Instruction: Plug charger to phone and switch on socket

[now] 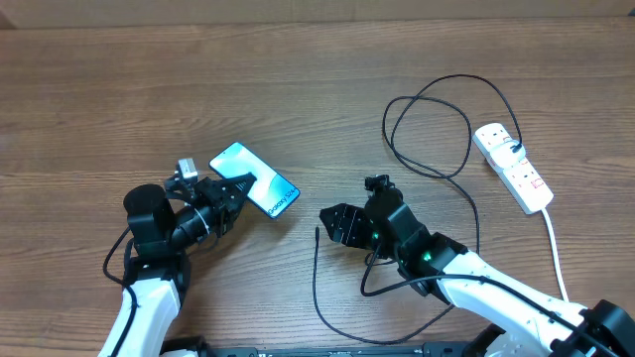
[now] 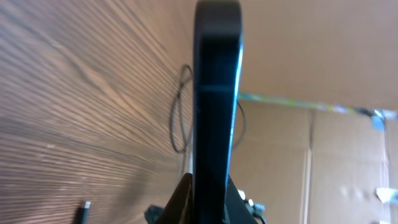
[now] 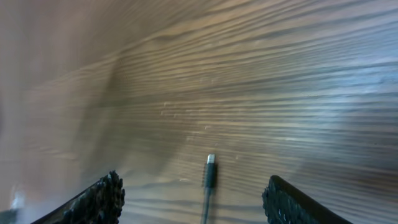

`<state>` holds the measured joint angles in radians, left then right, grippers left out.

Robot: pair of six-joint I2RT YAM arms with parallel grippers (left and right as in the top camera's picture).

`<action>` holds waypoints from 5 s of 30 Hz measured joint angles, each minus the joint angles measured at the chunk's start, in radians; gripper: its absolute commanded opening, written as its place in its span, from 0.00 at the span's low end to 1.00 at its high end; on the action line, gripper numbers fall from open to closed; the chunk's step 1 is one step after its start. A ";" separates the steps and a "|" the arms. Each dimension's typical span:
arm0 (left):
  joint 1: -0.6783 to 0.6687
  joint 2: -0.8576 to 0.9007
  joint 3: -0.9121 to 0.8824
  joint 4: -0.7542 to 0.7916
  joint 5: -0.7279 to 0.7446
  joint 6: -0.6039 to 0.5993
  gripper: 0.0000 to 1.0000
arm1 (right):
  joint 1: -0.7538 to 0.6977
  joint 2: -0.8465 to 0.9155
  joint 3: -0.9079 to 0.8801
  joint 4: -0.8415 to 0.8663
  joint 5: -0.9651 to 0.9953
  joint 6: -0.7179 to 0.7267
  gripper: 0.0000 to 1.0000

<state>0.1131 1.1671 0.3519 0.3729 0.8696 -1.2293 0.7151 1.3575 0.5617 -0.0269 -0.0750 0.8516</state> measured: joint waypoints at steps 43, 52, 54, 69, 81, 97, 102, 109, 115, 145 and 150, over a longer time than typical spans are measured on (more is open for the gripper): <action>0.000 0.399 0.339 0.216 0.457 -0.186 0.04 | 0.234 0.235 0.091 -0.085 0.134 0.054 0.49; 0.000 0.399 0.339 0.216 0.494 -0.186 0.04 | 0.237 0.346 0.204 -0.112 0.142 0.089 0.21; 0.000 0.398 0.339 0.216 0.502 -0.186 0.04 | 0.236 0.371 0.245 -0.164 0.142 0.089 0.16; 0.000 0.399 0.339 0.216 0.549 -0.186 0.04 | 0.236 0.387 0.292 -0.258 0.091 0.169 0.04; 0.000 0.399 0.339 0.223 0.573 -0.186 0.04 | 0.219 0.320 0.290 -0.410 0.035 0.122 0.04; 0.000 0.399 0.340 0.328 0.645 -0.155 0.04 | 0.196 -0.140 0.282 -0.422 -0.409 -0.173 0.04; 0.000 0.399 0.340 0.409 0.674 -0.157 0.04 | 0.195 -0.142 0.262 -0.359 -0.497 -0.186 0.04; 0.000 0.399 0.340 0.433 0.684 -0.159 0.04 | 0.195 -0.143 0.249 -0.372 -0.510 -0.260 0.04; 0.000 0.399 0.340 0.433 0.687 -0.159 0.04 | 0.195 -0.143 0.248 -0.625 -0.200 -0.261 0.04; 0.000 0.399 0.340 0.435 0.671 -0.159 0.04 | 0.195 0.142 0.244 -0.420 0.279 -0.143 0.61; 0.000 0.399 0.340 0.435 0.672 -0.159 0.04 | 0.189 0.232 0.244 -0.403 0.276 -0.093 0.57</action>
<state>0.1135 1.5658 0.6922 0.8082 1.5414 -1.3888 0.9043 1.5890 0.8055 -0.4301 0.2012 0.7582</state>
